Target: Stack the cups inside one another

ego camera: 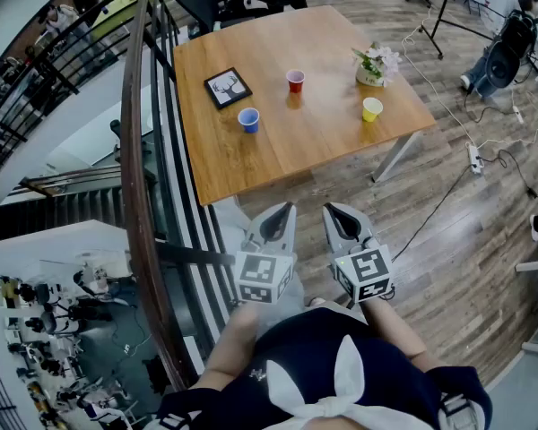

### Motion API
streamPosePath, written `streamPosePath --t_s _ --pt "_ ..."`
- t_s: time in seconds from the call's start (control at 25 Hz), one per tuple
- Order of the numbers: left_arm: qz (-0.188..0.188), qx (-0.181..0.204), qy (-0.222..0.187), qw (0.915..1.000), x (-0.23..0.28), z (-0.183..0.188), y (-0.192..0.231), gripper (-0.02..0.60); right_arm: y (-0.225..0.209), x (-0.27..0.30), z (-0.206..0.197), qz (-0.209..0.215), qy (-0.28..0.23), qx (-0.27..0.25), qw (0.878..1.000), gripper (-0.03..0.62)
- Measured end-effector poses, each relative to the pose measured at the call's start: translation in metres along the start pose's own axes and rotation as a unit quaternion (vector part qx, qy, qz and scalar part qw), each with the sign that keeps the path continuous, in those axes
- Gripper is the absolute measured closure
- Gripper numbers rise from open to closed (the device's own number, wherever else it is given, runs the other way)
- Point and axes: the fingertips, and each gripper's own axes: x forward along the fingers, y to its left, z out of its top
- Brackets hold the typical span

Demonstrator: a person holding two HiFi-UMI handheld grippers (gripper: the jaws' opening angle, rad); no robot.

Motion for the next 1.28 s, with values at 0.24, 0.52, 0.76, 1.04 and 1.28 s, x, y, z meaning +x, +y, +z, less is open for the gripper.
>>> streamPosePath --t_s 0.24,0.52,0.76,1.04,1.28 --pt "0.000 -0.004 -0.001 1.0000 0.017 0.007 0.031 0.561 -0.005 0.033 0.012 -0.005 -0.008 -0.015 1.000 0.595" --pt "-0.004 -0.003 -0.004 1.0000 0.039 0.010 0.071 0.561 -0.010 0.076 0.010 -0.009 -0.005 -0.015 1.000 0.595" --pt "-0.017 -0.003 0.008 0.9998 0.045 0.011 0.097 0.561 -0.003 0.104 0.016 -0.012 0.015 0.010 1.000 0.595" --pt "-0.033 -0.002 0.022 0.9992 0.066 0.002 0.106 0.561 -0.016 0.121 0.012 -0.038 0.030 -0.008 0.999 0.595" --pt "-0.029 -0.005 0.030 0.9991 0.097 0.009 0.115 0.561 -0.045 0.140 0.023 -0.036 0.023 -0.015 0.999 0.595"
